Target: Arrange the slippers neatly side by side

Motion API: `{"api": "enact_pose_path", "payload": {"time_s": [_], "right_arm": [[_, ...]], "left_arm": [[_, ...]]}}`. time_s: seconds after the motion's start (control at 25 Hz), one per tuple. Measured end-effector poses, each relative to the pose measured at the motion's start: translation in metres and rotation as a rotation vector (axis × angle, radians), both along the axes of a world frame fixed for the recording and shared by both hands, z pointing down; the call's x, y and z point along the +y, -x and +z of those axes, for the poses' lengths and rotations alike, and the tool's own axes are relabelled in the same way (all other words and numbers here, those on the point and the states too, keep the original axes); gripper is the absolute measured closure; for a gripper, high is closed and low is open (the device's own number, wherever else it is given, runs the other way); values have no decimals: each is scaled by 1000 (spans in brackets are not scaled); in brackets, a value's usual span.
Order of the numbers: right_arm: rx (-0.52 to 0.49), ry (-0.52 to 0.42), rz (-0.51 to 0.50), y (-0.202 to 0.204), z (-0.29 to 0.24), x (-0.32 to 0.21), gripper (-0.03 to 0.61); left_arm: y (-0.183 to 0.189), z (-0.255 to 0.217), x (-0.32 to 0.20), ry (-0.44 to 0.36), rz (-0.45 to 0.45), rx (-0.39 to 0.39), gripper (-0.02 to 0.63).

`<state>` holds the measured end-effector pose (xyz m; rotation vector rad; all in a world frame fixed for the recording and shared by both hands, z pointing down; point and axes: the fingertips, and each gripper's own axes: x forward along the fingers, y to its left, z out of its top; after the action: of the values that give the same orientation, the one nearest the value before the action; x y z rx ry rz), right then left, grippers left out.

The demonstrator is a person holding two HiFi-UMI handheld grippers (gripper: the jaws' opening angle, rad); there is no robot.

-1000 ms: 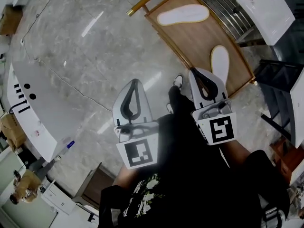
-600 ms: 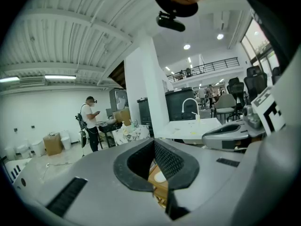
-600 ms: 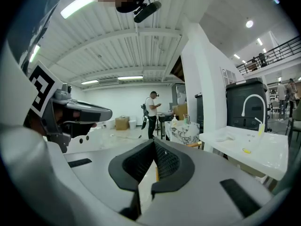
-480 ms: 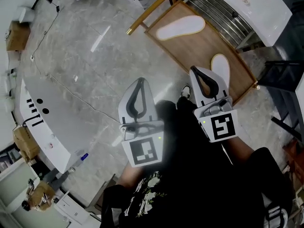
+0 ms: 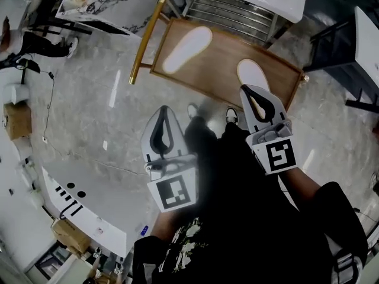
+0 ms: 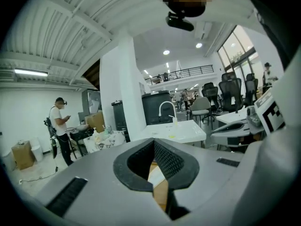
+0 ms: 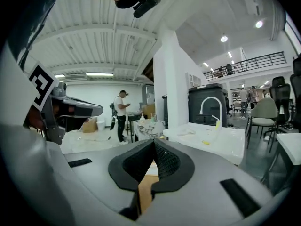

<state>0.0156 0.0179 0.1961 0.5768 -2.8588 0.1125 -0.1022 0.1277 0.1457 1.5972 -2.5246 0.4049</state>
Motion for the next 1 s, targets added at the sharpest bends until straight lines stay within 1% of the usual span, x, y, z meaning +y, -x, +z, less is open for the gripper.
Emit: {"api": "enact_pose_path", "payload": {"time_s": [0.16, 0.32, 0.6, 0.8, 1.0], "right_arm": [[10, -23, 75, 2, -2, -9, 580], [-2, -16, 165, 12, -11, -19, 580], [13, -25, 269, 33, -18, -26, 580], [34, -32, 334, 38, -14, -30, 580], [50, -20, 408, 44, -6, -32, 580]], "left_arm": [[4, 11, -27, 1, 107, 17, 612], [12, 13, -51, 4, 208, 29, 612], [33, 19, -75, 11, 335, 60, 612], [43, 31, -88, 20, 407, 83, 612], [52, 38, -102, 30, 488, 92, 612]]}}
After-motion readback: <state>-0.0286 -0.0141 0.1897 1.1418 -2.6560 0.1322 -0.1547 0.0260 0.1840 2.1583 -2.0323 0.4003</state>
